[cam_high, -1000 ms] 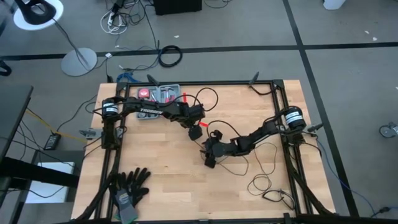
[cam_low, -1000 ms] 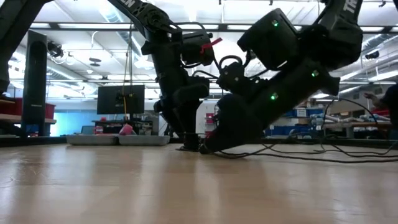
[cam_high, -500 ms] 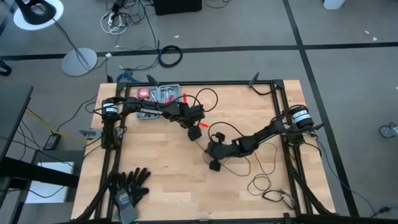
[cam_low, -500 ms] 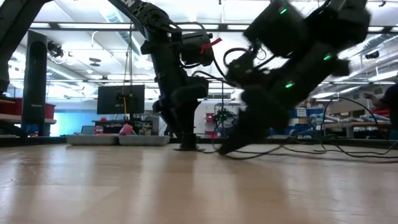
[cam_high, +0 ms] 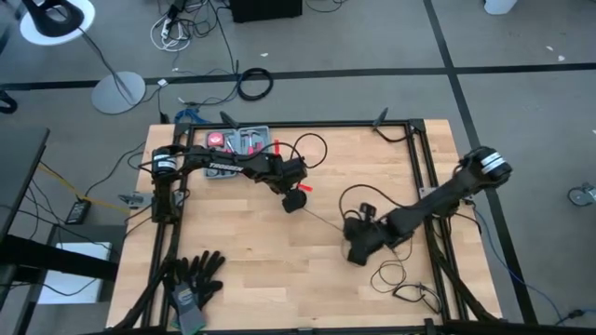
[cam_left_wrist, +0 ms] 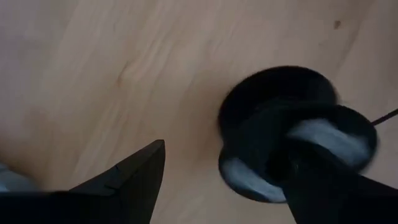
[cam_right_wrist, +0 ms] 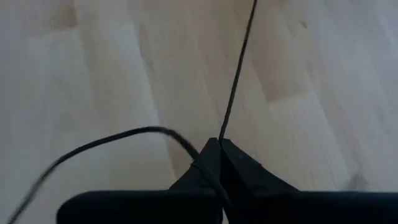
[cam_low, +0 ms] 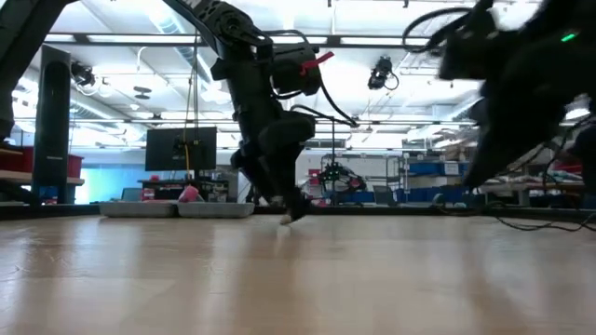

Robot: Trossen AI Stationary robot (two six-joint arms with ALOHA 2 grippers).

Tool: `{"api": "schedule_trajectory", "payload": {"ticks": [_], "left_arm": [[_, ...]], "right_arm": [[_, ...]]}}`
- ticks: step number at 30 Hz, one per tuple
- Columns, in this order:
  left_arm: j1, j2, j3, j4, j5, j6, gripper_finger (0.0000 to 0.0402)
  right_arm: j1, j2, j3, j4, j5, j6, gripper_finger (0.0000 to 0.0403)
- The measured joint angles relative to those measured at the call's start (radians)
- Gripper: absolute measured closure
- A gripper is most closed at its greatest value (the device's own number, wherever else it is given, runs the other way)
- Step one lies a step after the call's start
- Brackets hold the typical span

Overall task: Coil cords
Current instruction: Uncoil the black wire from the spool

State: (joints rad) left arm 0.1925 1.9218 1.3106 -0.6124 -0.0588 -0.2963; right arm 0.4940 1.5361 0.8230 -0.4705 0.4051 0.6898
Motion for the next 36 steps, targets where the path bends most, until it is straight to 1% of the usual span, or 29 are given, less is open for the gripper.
{"api": "schedule_trajectory", "payload": {"ticks": [3,7,10,15,19,21,23,26,30,32,34,36], "left_arm": [[0.001,0.000,-0.002,-0.003,0.028,0.003,0.0108],[0.004,0.005,-0.007,-0.018,0.009,0.000,0.0108],[0.003,0.000,-0.006,-0.018,0.007,0.000,0.0108],[0.002,-0.011,-0.004,-0.012,0.011,-0.003,0.0108],[0.002,-0.035,-0.004,-0.033,0.004,-0.003,0.0108],[0.002,-0.040,-0.004,-0.030,-0.006,-0.003,0.0108],[0.002,-0.045,-0.004,-0.038,-0.015,-0.003,0.0108],[0.002,-0.046,-0.004,-0.034,-0.022,-0.003,0.0108],[0.003,-0.046,-0.004,-0.034,-0.026,-0.003,0.0108],[0.002,-0.046,-0.004,-0.033,-0.026,-0.003,0.0108],[0.000,-0.046,-0.004,-0.032,-0.026,-0.003,0.0108],[-0.003,-0.046,-0.004,-0.030,-0.026,-0.003,0.0108]], "right_arm": [[0.053,-0.053,0.000,-0.100,0.011,0.087,0.0402],[0.111,-0.092,0.000,-0.230,-0.011,0.237,0.0402],[0.150,-0.091,0.000,-0.310,-0.017,0.349,0.0402],[0.222,-0.066,0.000,-0.396,-0.047,0.457,0.0403],[0.291,-0.065,0.000,-0.502,-0.055,0.587,0.0403],[0.322,-0.065,0.000,-0.533,-0.032,0.652,0.0403],[0.337,-0.065,0.000,-0.523,0.027,0.689,0.0403],[0.330,-0.065,0.000,-0.441,0.154,0.683,0.0399],[0.264,-0.065,0.000,-0.306,0.278,0.584,0.0387],[0.216,-0.065,-0.008,-0.230,0.305,0.520,0.0382],[0.159,-0.065,-0.024,-0.154,0.307,0.429,0.0376],[0.098,-0.065,-0.047,-0.030,0.307,0.322,0.0371]]}}
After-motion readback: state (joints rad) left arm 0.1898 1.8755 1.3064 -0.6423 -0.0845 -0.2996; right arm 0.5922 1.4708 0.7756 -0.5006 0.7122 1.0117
